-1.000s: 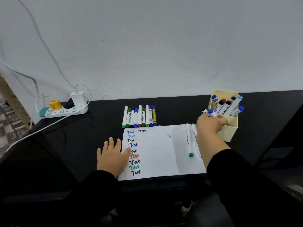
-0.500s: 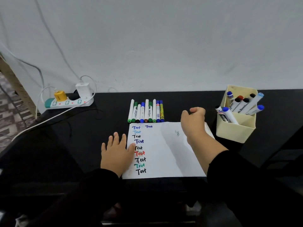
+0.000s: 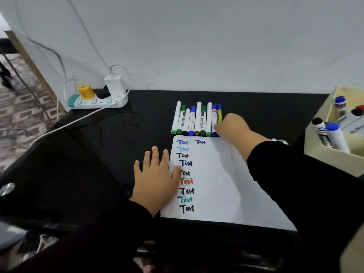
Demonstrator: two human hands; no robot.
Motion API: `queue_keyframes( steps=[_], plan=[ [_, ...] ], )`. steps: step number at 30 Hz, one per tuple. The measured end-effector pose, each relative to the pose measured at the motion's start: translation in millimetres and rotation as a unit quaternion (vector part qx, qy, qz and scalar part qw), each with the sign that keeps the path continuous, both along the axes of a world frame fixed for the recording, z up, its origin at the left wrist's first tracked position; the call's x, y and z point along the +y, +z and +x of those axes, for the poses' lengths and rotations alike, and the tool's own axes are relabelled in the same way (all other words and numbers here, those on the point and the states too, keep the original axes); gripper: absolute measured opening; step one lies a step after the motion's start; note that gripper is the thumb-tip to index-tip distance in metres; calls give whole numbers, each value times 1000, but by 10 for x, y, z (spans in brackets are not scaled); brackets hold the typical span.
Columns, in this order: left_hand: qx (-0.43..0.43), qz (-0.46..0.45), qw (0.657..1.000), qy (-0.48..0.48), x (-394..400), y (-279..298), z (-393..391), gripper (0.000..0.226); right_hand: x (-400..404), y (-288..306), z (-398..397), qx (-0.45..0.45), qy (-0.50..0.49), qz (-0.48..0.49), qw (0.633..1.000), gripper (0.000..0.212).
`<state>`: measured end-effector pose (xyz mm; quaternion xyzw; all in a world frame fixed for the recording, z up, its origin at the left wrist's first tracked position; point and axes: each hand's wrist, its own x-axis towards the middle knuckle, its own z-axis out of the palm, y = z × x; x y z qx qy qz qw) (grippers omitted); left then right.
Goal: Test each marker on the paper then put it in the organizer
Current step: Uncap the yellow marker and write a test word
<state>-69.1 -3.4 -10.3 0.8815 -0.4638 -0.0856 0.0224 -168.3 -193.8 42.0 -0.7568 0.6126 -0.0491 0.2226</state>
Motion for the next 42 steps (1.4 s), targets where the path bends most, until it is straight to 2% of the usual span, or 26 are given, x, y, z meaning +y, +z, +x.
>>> queue_keyframes(
  steps=[2, 5, 7, 13, 18, 21, 25, 29, 32, 36, 39, 42],
  plan=[
    [-1, 3, 1000, 0, -6, -3, 9, 66, -26, 28, 53, 37, 2, -1, 999, 15],
    [2, 3, 1000, 1, -1, -10, 7, 66, -54, 22, 54, 28, -18, -1, 999, 23],
    [3, 3, 1000, 0, 9, -6, 1, 66, -68, 18, 9, -23, -53, 9, 998, 32],
    [9, 1, 1000, 1, 4, 8, 13, 66, 61, 190, -193, -181, -132, 24, 974, 36],
    [22, -21, 1000, -1, 30, 13, 7, 66, 282, 432, -406, -230, -168, 55, 957, 30],
    [47, -38, 998, 4, 48, 29, 16, 65, 462, 564, -508, -244, -151, 63, 956, 25],
    [88, -90, 992, 15, 84, 87, 13, 64, 702, 709, -611, -241, -93, 79, 963, 32],
    [74, -168, 983, -28, 166, 209, -69, 68, 886, 836, -764, -264, -60, 89, 958, 23],
    [150, -243, 954, -92, 220, 383, -228, 72, 992, 908, -883, -302, -25, 124, 945, 20],
    [214, -303, 923, -103, 240, 629, -421, 61, 1105, 968, -990, -292, -8, 150, 944, 21],
    [230, -311, 919, -71, 269, 748, -481, 41, 1129, 928, -1033, -353, -19, 191, 916, 21],
    [234, -297, 923, -68, 339, 805, -529, 31, 1174, 788, -996, -471, -73, 230, 848, 25]
  ],
)
